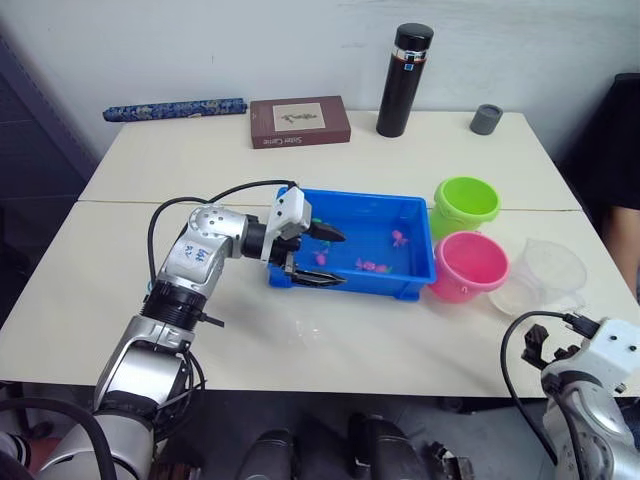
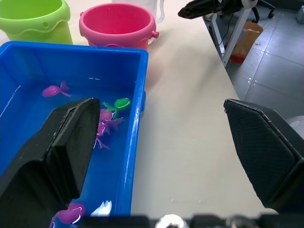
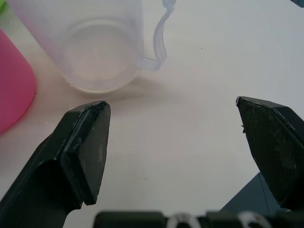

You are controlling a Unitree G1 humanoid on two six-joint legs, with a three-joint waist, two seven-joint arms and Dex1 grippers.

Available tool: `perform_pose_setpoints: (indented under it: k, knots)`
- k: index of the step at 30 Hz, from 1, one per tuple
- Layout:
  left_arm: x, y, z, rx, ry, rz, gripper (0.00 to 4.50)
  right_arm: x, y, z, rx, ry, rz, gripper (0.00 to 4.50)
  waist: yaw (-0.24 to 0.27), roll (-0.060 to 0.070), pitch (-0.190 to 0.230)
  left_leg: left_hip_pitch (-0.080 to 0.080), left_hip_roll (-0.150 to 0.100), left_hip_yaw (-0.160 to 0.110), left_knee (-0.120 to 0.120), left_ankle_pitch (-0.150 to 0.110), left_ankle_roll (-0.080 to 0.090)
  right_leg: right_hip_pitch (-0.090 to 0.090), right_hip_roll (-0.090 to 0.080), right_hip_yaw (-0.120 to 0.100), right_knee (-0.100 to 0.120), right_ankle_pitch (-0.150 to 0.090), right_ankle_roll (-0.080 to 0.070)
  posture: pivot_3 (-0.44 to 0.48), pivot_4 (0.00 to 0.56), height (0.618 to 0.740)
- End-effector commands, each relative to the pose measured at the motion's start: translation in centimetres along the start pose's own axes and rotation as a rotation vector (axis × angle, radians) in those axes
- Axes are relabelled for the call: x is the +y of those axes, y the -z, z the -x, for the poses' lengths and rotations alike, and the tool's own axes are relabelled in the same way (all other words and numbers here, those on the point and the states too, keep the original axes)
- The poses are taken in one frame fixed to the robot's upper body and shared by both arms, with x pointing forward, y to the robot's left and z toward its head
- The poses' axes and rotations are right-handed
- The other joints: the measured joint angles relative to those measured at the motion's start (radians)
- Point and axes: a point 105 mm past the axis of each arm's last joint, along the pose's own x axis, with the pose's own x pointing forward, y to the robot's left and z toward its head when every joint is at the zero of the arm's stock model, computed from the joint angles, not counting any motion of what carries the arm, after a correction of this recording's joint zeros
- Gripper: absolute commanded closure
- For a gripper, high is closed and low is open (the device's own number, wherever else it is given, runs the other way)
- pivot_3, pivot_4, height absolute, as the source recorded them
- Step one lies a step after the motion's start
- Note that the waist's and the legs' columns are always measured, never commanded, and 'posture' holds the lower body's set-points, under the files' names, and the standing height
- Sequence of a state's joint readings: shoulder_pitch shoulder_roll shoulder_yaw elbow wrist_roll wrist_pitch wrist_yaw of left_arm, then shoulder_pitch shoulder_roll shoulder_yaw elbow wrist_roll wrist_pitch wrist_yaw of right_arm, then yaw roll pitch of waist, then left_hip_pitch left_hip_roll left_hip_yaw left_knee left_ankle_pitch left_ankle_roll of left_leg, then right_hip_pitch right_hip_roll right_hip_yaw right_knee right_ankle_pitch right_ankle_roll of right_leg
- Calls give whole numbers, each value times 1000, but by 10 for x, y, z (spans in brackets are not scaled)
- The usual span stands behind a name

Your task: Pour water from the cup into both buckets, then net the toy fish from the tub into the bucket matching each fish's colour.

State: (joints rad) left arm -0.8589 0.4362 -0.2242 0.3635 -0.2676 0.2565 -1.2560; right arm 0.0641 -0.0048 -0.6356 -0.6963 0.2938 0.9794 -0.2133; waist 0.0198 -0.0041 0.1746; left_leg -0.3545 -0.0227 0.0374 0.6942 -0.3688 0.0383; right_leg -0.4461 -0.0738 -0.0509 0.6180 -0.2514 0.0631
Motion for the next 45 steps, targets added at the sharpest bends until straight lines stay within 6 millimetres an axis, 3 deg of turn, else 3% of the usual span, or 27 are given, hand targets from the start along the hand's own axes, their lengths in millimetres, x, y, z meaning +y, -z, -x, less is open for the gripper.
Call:
perform_pose_setpoints:
  k: [1,12,45]
  knots:
    - [1,-12,1,-2,-14,-49,0,0,-9,-5,-49,30,-29,31,-1,0,0,0,0,0,0,0,0,0,0,0,0,0,0,0,150,740]
    - [-1,-14,6,17,-37,-52,0,1,-24,-37,-115,117,-39,31,-17,0,0,0,0,0,0,0,1,0,0,0,0,0,0,0,150,740]
    - [-7,-15,9,31,-48,-43,0,-4,-38,-54,-221,231,-98,31,-24,0,0,0,0,0,-1,0,1,0,-1,1,0,0,0,0,150,740]
